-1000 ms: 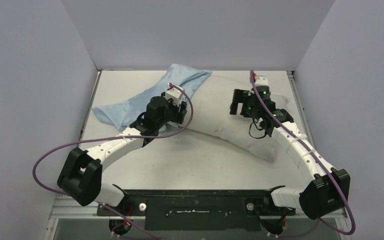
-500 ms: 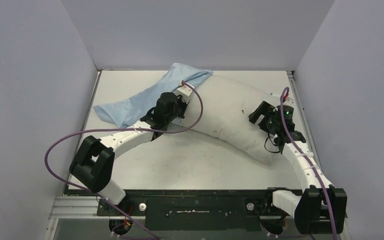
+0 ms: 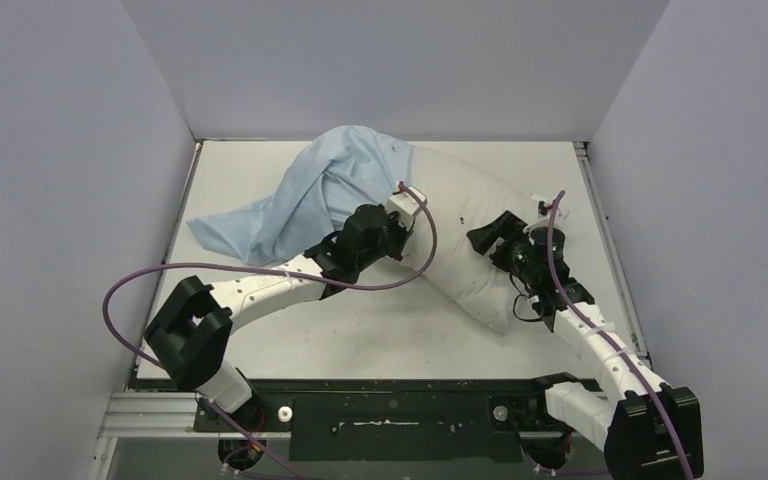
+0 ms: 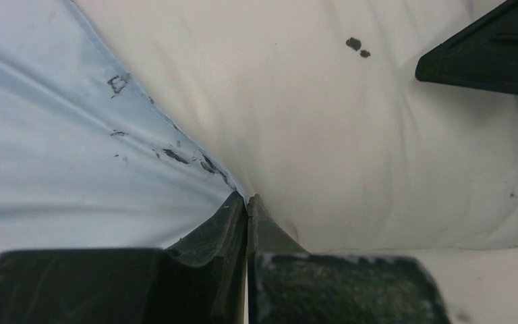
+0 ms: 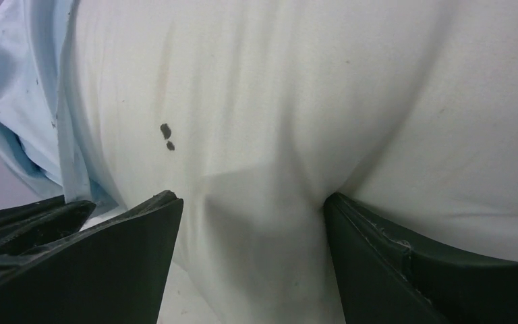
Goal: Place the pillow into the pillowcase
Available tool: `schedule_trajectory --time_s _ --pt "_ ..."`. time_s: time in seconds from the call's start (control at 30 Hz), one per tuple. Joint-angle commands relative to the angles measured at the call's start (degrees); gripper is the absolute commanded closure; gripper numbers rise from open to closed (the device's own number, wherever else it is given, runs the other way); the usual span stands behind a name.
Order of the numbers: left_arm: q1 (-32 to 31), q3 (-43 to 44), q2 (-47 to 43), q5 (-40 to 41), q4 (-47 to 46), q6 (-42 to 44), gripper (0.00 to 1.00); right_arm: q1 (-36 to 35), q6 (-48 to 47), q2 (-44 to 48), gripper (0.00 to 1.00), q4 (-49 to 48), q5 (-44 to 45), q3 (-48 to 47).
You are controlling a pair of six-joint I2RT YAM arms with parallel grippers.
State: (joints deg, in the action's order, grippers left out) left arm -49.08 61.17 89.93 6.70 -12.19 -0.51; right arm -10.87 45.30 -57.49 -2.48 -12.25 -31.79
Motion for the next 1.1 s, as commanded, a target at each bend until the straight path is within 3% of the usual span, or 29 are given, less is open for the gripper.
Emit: schedule_trajectory --time_s 0.0,0.2,0.4,0.53,0.67,0.83,0.93,1.07 --pt "-0.63 0.83 -0.57 -0.96 -0.94 -4.29 1.0 -0.97 1.28 1.01 0.24 -2.38 -0.87 -0.02" --pt "2.73 0.62 -2.74 -5.88 -0.11 -7.92 0.99 -0.77 -2.21 3.32 0.26 1.39 2.15 -2.31" --pt "5.84 -2.41 -4.23 -8.0 2.16 -11.0 1.0 -0.96 -2.11 2.19 0.42 -0.38 0.31 0.3" --pt "1.36 -9.12 -7.31 -7.61 -0.32 -9.18 1.0 -1.81 -1.12 1.27 0.49 -4.24 -2.94 2.82" --pt "0.28 -12.67 -10.01 -10.35 -3.68 -14.09 1.0 -2.16 -1.65 0.08 0.49 -4.28 -4.18 2.66" --pt "2.54 -4.38 -11.68 -3.08 9.77 -13.93 0.7 -2.02 -5.03 2.92 0.38 2.14 0.34 -0.49" --pt "4.9 4.17 -8.64 0.07 19.16 -10.42 0.62 -1.57 -7.27 4.92 0.27 6.66 3.09 -2.91" --pt "6.39 9.72 -4.78 5.78 20.0 -6.38 0.54 -0.03 -9.51 6.38 0.2 9.85 4.54 -5.65"
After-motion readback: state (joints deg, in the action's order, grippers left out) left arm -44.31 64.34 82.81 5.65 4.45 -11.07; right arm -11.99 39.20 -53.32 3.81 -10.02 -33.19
